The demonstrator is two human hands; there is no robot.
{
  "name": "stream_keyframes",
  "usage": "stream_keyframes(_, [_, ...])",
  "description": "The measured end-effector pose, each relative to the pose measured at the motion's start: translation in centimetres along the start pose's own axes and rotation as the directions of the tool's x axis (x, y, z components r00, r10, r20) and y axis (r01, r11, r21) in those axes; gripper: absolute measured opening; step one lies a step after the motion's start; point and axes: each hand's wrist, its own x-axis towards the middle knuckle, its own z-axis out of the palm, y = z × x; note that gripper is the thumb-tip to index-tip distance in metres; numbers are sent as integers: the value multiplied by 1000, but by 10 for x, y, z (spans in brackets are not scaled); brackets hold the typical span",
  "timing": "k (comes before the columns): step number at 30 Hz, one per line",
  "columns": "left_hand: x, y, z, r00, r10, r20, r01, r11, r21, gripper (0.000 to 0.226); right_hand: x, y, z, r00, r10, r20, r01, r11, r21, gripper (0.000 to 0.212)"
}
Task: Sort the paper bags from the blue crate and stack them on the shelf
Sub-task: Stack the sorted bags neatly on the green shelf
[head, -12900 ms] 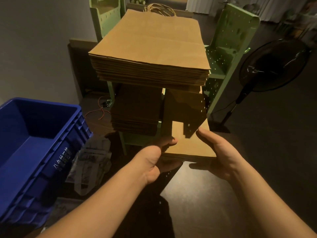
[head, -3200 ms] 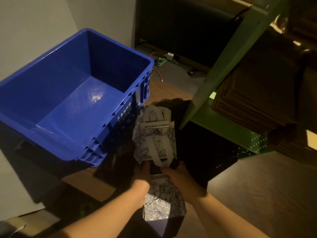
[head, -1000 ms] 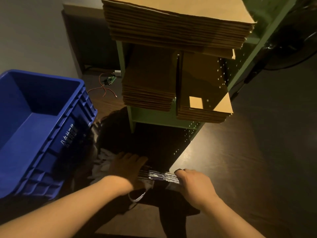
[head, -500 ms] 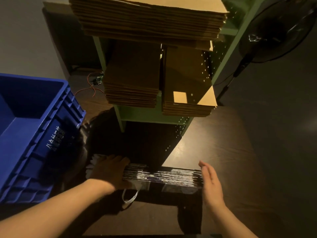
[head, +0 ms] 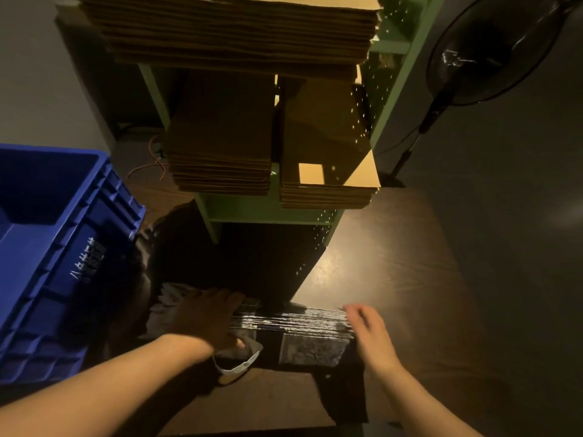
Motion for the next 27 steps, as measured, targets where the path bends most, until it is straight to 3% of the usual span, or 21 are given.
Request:
stream_keyframes(1, [1,1,-2,1000,1,13,-1,1000,12,87,0,-4,-3,991,-123,60,134,958,-252,82])
stream_keyframes(3, [3,2,-4,1000,3,29,-5,999,38,72,1,-19,-1,935,-267,233,354,734,-579,78])
stream_keyframes(6, [4,1,-9,1000,-13,16,13,1000,23,66,7,-37,16,891,-320,322,448,505,-738,71])
stream_keyframes(10, [3,5,-17,1000,0,-20,1,999,43,65,12,-56,26,893,-345,288,416,390,-821,41])
stream_keyframes(16, [-2,14,-15,1000,21,12,-21,1000,14,66,9,-56,54,852,-381,360,489,332,-807,27])
stream_keyframes(18, [-7,13,-2,981,107,-160,-104,994,25,66,11,-53,57,839,-393,375,507,319,-800,14])
stream_keyframes(21, [-19,-3,31,868,267,-419,-283,959,25,42,18,-53,53,842,-377,386,514,345,-785,17])
stream_keyframes(24, [-30,-25,44,825,153,-544,-226,972,-69,49,23,-56,38,850,-348,394,514,393,-762,31])
stream_keyframes(27, [-37,-41,53,817,-167,-552,-71,921,-384,64,22,-56,16,860,-343,379,504,444,-741,30])
